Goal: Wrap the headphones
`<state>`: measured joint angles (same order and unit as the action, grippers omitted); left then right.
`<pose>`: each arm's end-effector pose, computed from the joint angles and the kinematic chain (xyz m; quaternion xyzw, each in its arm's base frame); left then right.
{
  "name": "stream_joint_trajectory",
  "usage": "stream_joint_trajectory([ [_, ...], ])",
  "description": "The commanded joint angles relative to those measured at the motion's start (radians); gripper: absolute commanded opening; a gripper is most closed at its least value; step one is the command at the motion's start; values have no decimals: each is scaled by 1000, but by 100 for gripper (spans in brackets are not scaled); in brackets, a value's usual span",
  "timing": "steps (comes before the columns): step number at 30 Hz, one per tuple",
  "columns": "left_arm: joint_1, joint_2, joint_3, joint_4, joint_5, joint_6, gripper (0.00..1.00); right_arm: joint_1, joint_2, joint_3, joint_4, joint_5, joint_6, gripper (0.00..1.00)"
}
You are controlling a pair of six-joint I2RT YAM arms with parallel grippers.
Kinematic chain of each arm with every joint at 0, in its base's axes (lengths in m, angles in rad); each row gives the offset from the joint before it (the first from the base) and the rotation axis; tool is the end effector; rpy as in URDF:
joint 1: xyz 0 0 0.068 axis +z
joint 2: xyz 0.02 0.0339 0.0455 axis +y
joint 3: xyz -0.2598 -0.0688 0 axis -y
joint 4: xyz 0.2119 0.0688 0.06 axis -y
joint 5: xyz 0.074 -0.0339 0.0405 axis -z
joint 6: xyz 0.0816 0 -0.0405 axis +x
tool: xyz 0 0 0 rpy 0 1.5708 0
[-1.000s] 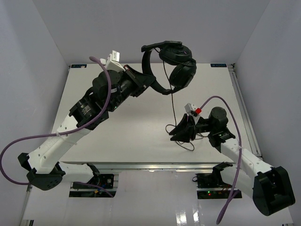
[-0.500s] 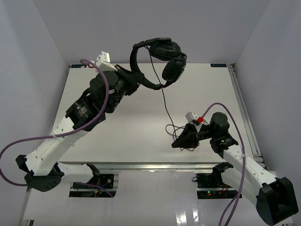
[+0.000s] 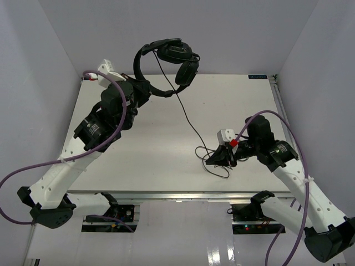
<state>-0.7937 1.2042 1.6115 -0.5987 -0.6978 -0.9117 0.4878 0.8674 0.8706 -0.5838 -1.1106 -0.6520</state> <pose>0.1999 -0.1284 0.4691 -0.2599 0.7109 -0.2768 0.5920 0.1034 0.1376 0.3118 -0.6143 0.4944 0.4292 0.4404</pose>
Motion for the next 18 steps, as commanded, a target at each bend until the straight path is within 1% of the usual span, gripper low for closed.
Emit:
stream_joint_trajectory([
  [1, 32, -30, -41, 35, -40, 21, 0, 31, 36, 166, -372, 171, -294, 9],
  [3, 46, -22, -53, 36, -43, 31, 0, 52, 62, 231, -435, 228, -345, 8],
  [6, 77, 4, -72, 34, -34, 39, 0, 111, 109, 363, -525, 359, -413, 8],
  [7, 93, 11, -79, 36, -26, 39, 0, 136, 129, 425, -542, 442, -413, 8],
  [9, 106, 43, -91, 37, -1, 43, 0, 238, 154, 496, -568, 589, -402, 8],
  [11, 119, 81, -99, 35, 22, 52, 0, 339, 188, 584, -573, 723, -389, 8],
  [15, 122, 158, -107, 9, 63, 72, 0, 476, 259, 732, -557, 986, -368, 8],
  [18, 122, 207, -149, -2, 126, 76, 0, 533, 293, 786, -477, 1184, -379, 8],
])
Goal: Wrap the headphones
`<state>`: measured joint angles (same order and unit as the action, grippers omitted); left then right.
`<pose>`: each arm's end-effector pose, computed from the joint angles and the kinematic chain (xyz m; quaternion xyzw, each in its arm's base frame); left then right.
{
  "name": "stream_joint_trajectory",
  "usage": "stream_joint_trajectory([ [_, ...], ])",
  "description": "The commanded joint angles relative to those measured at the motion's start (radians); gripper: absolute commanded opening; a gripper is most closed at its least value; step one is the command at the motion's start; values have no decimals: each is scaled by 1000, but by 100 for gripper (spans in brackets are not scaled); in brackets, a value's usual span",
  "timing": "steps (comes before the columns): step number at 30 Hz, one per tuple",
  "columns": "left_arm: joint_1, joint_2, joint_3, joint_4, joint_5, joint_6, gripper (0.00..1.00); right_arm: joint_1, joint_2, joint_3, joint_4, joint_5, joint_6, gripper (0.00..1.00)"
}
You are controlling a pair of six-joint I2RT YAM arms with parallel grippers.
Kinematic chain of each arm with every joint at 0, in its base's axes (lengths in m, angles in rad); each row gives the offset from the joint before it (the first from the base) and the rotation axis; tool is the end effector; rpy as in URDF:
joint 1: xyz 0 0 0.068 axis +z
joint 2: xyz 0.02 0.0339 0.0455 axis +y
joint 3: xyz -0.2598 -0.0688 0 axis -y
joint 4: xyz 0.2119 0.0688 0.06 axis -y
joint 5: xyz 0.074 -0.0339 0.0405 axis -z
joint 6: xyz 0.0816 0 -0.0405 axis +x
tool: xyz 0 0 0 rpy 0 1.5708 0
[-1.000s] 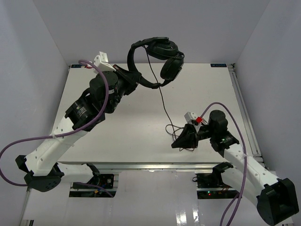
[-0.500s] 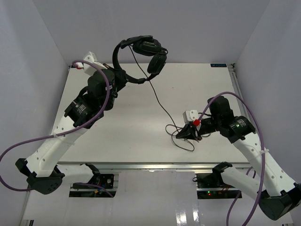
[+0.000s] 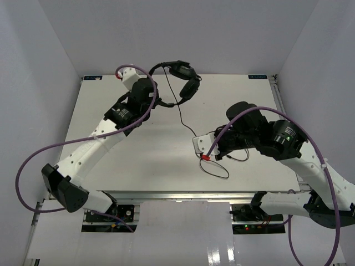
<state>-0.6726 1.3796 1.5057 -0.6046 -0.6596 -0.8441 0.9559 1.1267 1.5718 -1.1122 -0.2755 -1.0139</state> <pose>0.2629 -0.1454 0.3910 -0.2368 0.7911 -0.1370 0.5471 0.0936 0.1710 0.3991 -0.7756 0.4428 0.1109 0.4359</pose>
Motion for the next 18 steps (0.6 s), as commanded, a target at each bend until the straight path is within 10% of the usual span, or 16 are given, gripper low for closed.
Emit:
stream_joint_trajectory([
  [1, 1, 39, -67, 5, 114, 6, 0, 68, 40, 100, 88, 398, -32, 8],
  [8, -2, 40, -210, 29, 317, 42, 0, 76, -23, -69, 485, 662, -272, 8],
  [18, -65, -20, -338, 46, 591, 225, 0, 36, 16, -153, 696, 633, -284, 8],
])
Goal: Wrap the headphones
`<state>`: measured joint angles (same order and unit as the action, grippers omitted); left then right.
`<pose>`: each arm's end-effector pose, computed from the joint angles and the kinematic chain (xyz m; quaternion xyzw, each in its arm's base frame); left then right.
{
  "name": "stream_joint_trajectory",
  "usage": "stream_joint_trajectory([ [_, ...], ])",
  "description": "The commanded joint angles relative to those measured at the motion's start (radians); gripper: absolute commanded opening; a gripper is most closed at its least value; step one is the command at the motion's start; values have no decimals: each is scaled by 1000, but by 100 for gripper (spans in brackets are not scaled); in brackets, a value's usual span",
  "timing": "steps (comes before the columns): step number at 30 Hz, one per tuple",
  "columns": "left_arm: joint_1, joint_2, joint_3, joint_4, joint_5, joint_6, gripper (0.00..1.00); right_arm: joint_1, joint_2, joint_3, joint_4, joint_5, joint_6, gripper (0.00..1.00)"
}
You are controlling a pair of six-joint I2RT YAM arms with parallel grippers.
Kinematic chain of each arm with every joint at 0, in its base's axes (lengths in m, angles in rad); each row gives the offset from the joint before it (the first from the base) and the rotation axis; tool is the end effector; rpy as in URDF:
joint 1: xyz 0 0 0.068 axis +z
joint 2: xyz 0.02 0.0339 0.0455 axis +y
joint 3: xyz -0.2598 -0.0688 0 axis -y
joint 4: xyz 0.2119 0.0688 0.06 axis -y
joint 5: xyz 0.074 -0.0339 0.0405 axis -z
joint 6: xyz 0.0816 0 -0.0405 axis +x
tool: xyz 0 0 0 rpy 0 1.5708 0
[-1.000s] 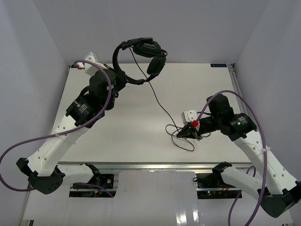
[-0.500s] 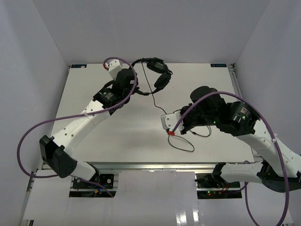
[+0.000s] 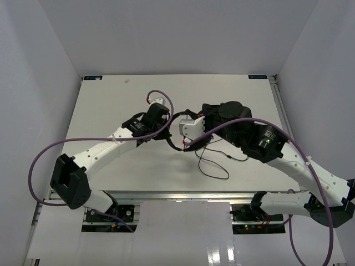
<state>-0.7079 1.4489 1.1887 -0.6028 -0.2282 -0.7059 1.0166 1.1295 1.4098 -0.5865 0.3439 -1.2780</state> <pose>0.2463 -0.1865 0.2582 -0.0385 0.9320 -0.1424 0.3312 0.1496 0.1895 0.4192 -0.6830 0.4188 -0.2127 0.5593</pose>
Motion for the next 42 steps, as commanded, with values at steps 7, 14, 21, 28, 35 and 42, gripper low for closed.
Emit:
stream_joint_trajectory([
  [7, -88, -141, -62, 53, 291, 145, 0, -102, 42, 6, 185, -95, 45, 8],
  [14, -105, -227, -123, 66, 382, 176, 0, -232, 62, -17, 177, -253, 145, 8],
  [21, -110, -233, -127, 66, 444, 198, 0, -285, 88, -3, 134, -393, 198, 8],
  [28, -118, -172, -99, 70, 478, 207, 0, -285, 117, 49, 119, -441, 221, 8],
  [35, -122, -212, -96, 80, 452, 191, 0, -337, 86, -35, 122, -476, 247, 8],
  [42, -120, -259, -92, 78, 446, 180, 0, -458, 46, -121, 105, -603, 299, 8],
])
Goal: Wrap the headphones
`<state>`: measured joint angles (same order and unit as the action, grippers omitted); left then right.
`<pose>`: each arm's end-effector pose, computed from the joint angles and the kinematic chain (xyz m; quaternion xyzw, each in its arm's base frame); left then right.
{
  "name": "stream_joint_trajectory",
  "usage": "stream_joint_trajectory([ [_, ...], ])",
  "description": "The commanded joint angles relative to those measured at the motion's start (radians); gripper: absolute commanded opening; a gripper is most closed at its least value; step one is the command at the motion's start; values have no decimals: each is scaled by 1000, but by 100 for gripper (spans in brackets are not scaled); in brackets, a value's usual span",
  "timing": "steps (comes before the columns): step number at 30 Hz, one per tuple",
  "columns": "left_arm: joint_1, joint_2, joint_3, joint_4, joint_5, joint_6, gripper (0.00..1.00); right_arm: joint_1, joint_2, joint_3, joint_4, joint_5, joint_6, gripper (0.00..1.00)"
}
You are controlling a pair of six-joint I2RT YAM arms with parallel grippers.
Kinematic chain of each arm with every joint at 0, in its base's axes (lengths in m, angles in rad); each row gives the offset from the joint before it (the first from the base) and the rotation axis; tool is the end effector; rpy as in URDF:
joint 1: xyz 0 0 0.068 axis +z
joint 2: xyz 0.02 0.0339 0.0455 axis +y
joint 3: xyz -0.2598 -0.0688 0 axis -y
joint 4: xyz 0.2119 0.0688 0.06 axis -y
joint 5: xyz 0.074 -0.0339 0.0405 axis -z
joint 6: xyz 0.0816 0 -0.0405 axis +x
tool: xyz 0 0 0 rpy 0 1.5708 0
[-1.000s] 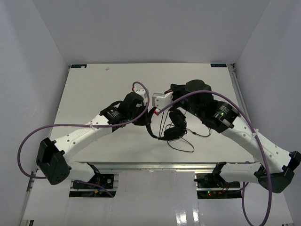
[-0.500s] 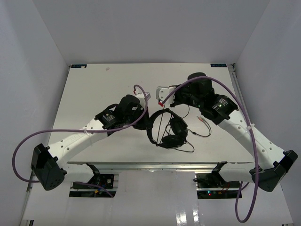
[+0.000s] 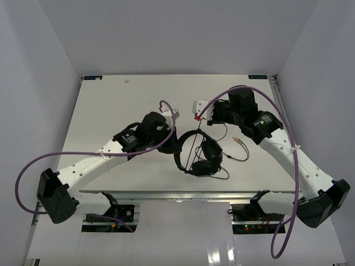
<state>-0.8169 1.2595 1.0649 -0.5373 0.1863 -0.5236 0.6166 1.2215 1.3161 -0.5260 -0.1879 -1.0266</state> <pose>0.1770 -0.2106 0.2757 0.1704 0.8941 -0.3185 0.2650 0.2167 0.1723 0.3729 -0.6483 0.5339 -0.0320 0.5418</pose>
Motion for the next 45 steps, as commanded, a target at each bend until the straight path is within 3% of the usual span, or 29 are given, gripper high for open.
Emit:
stream_joint_trajectory([
  [1, -11, -75, 29, 11, 32, -7, 0, -74, -52, -33, 44, -92, 59, 8],
  [12, -13, -93, 44, -4, 9, -12, 0, -165, -83, -75, 46, -258, 154, 8],
  [19, -12, -73, 48, -12, 4, -13, 0, -182, -81, -34, 45, -312, 199, 8],
  [27, -13, -94, 88, -3, 41, -16, 0, -196, -70, -121, 80, -336, 217, 8],
  [33, -13, -134, 130, -5, 46, -31, 0, -217, -27, -128, 109, -447, 289, 8],
  [39, -13, -146, 219, -49, -3, -44, 0, -238, -9, -176, 202, -651, 461, 10],
  [45, -13, -80, 381, -166, -21, -33, 0, -241, 26, -257, 471, -828, 762, 18],
])
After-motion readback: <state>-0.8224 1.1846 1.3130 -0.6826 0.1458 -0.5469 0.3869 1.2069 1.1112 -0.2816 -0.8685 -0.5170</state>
